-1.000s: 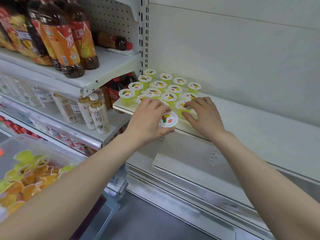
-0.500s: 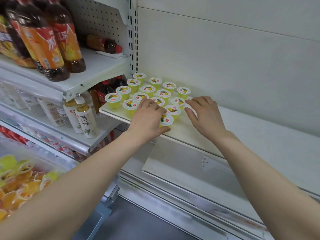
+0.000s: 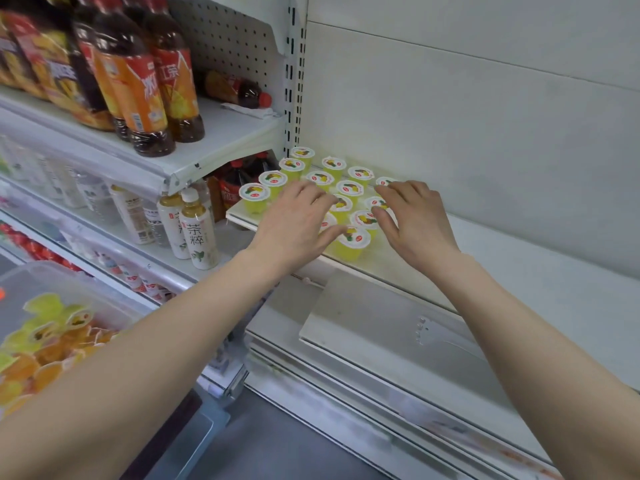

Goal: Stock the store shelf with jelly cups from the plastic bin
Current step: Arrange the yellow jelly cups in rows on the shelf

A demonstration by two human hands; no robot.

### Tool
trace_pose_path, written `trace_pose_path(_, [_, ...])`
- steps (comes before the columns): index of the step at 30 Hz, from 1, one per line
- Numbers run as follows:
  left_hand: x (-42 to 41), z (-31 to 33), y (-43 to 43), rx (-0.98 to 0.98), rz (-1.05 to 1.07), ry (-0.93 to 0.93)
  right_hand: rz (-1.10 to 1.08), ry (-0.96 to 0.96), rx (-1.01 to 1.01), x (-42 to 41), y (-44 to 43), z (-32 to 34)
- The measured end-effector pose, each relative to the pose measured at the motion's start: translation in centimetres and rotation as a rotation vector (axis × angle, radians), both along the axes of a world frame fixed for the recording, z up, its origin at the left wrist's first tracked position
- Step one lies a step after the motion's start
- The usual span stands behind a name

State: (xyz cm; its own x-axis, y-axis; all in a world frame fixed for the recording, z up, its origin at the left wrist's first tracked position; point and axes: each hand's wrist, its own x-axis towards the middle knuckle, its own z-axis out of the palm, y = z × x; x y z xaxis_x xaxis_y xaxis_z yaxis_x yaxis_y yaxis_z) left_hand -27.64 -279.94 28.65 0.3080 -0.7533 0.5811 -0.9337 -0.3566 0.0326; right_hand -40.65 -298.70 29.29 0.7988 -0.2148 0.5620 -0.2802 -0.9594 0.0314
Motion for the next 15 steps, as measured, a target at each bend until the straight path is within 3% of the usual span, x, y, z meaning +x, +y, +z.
trace_pose_path(4, [2.2,0.3,4.4,-0.029,-0.005,-0.093,0.04,0.005,-0.054,1.4,3.7,0.5])
trace_pose_path(15, [9.1,-3.1,22.8,0.144,0.19,-0.041,0.234,0.014,-0.099,7.9,19.1,-2.3])
